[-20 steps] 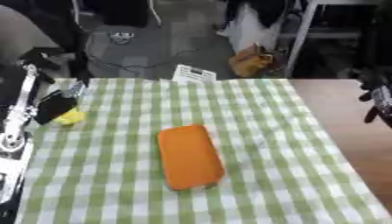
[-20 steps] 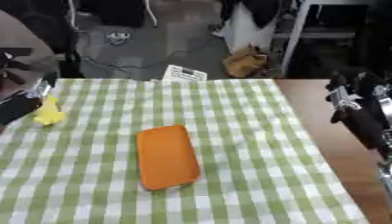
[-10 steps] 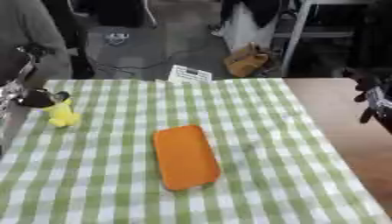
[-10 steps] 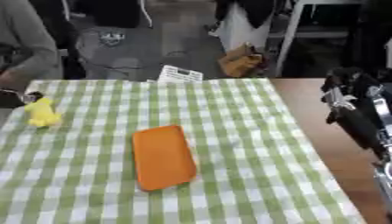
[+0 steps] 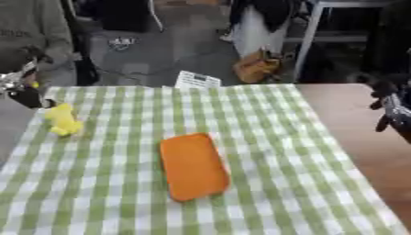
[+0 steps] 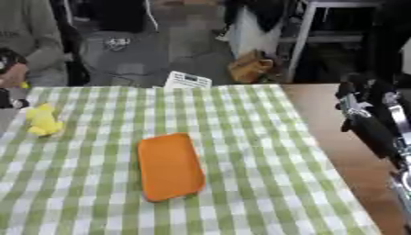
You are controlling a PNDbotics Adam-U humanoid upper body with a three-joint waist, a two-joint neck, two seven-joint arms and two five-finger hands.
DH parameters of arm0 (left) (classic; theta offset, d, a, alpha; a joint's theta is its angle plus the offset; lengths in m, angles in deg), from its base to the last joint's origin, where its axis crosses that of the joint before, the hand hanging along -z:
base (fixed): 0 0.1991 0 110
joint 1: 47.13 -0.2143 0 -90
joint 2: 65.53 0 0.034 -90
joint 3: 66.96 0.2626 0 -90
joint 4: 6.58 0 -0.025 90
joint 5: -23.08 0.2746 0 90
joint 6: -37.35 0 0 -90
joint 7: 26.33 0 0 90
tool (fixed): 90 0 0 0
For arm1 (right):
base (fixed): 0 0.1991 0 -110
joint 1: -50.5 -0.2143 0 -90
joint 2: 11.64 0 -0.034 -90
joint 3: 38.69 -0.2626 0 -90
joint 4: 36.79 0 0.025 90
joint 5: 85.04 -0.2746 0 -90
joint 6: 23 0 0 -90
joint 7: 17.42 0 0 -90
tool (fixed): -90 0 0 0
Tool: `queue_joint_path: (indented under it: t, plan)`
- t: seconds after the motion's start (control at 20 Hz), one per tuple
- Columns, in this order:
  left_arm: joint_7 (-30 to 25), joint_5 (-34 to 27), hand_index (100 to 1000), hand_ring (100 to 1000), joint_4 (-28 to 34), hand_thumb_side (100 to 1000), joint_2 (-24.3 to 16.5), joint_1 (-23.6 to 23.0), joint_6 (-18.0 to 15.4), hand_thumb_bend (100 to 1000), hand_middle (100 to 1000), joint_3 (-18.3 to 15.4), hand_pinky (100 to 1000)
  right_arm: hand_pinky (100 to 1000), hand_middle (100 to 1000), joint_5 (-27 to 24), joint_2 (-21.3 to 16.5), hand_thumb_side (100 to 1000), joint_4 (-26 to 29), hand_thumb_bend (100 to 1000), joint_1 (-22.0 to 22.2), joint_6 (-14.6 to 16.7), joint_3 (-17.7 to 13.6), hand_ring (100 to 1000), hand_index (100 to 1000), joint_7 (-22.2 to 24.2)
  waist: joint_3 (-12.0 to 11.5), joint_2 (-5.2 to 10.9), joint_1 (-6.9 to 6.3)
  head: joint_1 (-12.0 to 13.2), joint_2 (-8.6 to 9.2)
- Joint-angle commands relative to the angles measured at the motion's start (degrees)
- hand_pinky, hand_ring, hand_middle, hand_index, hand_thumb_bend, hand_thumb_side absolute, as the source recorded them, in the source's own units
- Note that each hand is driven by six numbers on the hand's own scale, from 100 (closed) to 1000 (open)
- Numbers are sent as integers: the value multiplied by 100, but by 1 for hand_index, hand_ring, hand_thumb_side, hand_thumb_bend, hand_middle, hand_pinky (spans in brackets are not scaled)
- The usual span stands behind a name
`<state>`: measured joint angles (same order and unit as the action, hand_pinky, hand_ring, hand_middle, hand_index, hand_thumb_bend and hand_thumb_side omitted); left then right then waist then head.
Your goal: Pick up objects on the table and place them in the box.
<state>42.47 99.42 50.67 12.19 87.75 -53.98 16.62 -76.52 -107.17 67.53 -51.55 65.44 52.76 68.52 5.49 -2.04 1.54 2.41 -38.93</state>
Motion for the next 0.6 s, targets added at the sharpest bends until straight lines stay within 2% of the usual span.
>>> queue_joint_path:
  t: [0.05, 0.25, 0.6]
  plan:
    - [131, 215, 913, 869, -482, 170, -148, 280, 80, 659, 907, -62, 742, 339, 570, 26, -141, 627, 49, 204, -31, 8, -39, 559, 822, 8, 10, 154, -92, -23, 65]
    - [221, -14, 900, 833, -1163, 205, -113, 429, 115, 594, 862, -199, 715, 338, 570, 27, -139, 627, 44, 204, -10, 11, -41, 559, 823, 9, 17, 157, -91, -42, 71]
    - [524, -172, 889, 832, -2058, 234, -180, 547, 297, 616, 860, -210, 720, 337, 569, 28, -144, 627, 36, 205, 21, 13, -34, 559, 823, 13, 30, 155, -94, -52, 102]
